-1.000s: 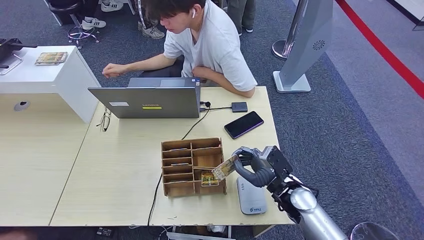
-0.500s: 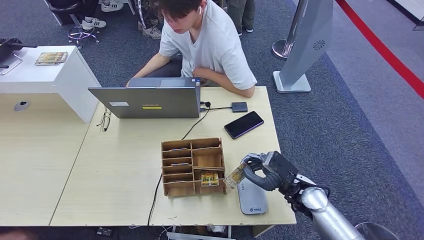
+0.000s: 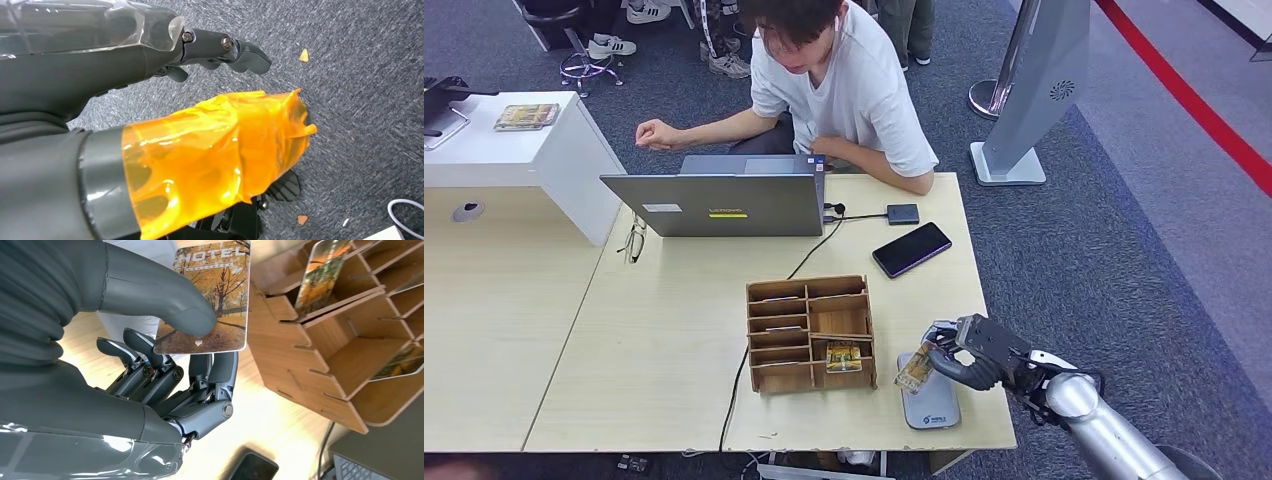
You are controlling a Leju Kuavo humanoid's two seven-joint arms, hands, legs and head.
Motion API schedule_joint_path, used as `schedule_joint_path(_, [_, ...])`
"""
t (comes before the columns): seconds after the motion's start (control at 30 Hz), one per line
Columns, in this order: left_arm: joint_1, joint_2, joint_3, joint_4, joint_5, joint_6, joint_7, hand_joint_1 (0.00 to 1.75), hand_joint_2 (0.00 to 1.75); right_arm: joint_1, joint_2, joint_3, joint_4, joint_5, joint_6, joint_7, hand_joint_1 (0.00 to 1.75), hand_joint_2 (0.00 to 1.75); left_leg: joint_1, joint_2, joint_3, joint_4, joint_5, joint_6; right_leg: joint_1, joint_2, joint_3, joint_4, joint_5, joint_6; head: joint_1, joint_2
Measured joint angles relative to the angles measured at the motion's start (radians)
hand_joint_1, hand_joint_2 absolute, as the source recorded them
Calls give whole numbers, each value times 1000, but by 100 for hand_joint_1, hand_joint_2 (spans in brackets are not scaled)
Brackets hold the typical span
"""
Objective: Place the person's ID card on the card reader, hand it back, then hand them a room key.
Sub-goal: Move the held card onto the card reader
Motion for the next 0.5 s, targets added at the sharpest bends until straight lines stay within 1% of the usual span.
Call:
schedule_joint_path(0.23, [1, 5, -4, -5, -3, -2, -1, 0, 0, -16, -31, 25, 17, -1, 20, 0, 175, 175, 0, 0, 0, 0, 0, 0, 0, 0, 0, 0, 0, 0, 0, 0])
schedule_joint_path(0.5, [1, 8, -9, -8, -6, -3, -1, 0, 0, -24, -46, 47, 26, -2, 26, 2, 175, 175, 0, 0, 0, 0, 0, 0, 0, 0, 0, 0, 0, 0, 0, 0])
